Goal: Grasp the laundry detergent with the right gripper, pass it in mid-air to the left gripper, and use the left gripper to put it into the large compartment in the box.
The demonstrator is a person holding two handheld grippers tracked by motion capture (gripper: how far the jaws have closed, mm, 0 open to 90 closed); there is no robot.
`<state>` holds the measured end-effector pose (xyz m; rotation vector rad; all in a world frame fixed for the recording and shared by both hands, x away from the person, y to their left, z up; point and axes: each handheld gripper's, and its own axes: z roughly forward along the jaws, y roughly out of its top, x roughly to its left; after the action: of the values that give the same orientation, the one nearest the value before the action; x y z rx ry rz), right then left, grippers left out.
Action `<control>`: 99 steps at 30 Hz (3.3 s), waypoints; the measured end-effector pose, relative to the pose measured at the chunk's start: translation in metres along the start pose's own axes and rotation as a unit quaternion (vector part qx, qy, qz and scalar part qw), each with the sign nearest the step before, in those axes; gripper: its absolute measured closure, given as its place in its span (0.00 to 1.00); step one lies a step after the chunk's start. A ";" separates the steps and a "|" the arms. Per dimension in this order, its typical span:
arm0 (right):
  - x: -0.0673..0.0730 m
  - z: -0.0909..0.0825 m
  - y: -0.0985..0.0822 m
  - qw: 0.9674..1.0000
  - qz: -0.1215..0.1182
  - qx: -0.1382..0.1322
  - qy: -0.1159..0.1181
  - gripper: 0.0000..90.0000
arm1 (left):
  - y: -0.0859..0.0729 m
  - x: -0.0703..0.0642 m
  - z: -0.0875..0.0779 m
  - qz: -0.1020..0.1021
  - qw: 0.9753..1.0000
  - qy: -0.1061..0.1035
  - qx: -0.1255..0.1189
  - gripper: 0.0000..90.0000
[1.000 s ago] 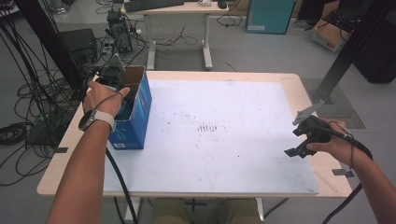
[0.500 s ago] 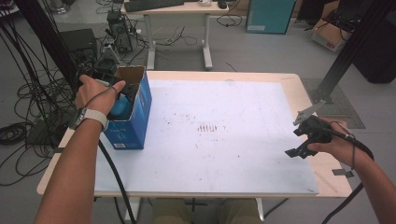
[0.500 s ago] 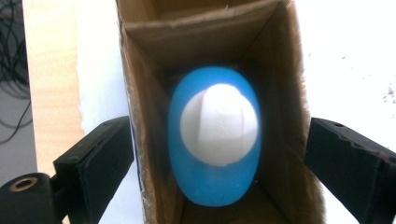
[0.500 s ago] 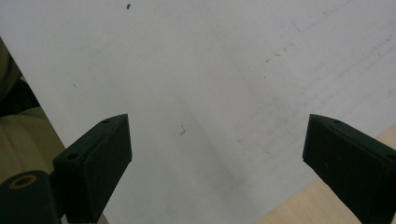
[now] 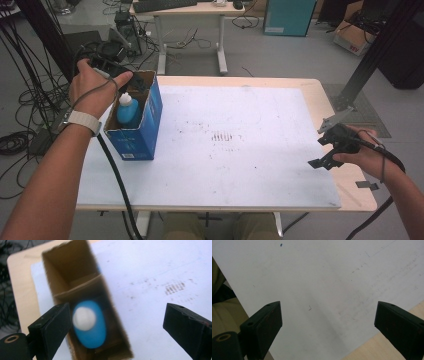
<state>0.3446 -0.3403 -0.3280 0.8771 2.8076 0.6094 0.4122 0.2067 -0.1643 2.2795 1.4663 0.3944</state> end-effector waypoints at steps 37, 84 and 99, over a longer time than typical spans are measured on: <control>0.005 0.002 0.009 1.000 -0.009 -0.006 0.006 0.08 | -0.004 -0.170 0.044 0.313 0.942 -0.118 0.010 0.09; 0.002 -0.001 0.003 1.000 -0.001 -0.015 0.003 0.08 | -0.019 -0.182 0.062 0.350 0.929 -0.114 0.041 0.10; 0.003 -0.003 0.006 1.000 -0.005 -0.016 0.001 0.08 | -0.021 -0.178 0.064 0.344 0.931 -0.113 0.045 0.10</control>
<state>0.3442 -0.3353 -0.3226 0.8569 2.7946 0.6510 0.3507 0.0408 -0.2340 2.7560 0.5470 0.2417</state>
